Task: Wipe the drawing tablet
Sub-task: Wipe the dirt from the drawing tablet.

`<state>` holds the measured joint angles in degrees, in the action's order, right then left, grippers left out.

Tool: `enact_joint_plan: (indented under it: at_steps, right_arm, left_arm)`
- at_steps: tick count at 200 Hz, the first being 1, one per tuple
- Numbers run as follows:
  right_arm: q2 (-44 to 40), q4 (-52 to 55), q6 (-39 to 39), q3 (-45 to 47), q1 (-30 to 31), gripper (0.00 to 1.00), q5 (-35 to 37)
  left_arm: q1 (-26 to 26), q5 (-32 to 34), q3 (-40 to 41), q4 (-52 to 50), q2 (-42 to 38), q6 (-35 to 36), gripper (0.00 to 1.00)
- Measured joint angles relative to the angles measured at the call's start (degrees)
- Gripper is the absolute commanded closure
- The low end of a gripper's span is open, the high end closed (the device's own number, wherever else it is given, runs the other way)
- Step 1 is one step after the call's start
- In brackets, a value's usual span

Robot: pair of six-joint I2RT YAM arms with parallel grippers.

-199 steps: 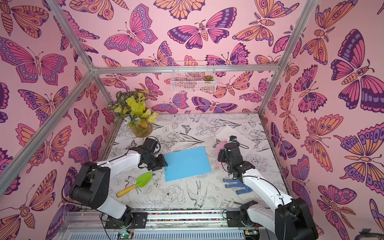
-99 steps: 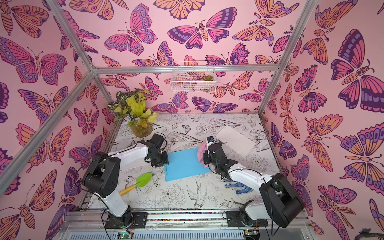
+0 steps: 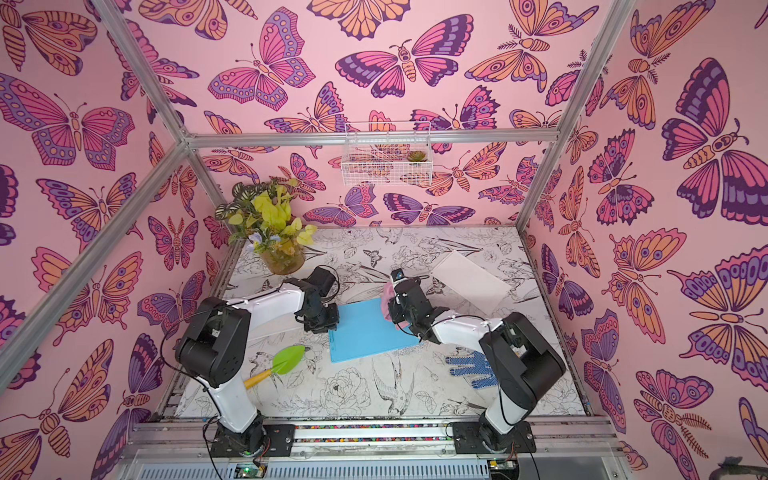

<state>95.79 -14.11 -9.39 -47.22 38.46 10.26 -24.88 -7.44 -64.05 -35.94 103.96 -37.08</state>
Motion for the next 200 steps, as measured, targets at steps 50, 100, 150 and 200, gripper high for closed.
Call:
enact_joint_plan:
  at_steps: [50, 100, 150, 200]
  right_arm:
    - [6.05, -5.86, -0.24, -0.28, 2.01, 0.4, 0.9]
    - [10.32, -6.16, -1.9, -4.46, 4.0, 0.47, 3.5]
    - [10.64, -1.77, -6.32, -5.03, 1.77, 0.85, 7.61]
    - [8.72, 2.16, -5.38, -5.22, -4.15, 0.96, 7.23]
  left_arm:
    - [-0.04, 0.26, 0.0, -0.11, 0.0, -0.26, 0.75]
    - [-0.31, 1.05, 0.02, -0.24, 0.0, -0.44, 0.75]
    - [-0.63, 1.7, -1.01, -1.44, 0.85, -0.44, 0.76]
    - [-1.07, 2.75, -1.92, -2.36, 1.49, -0.48, 0.77]
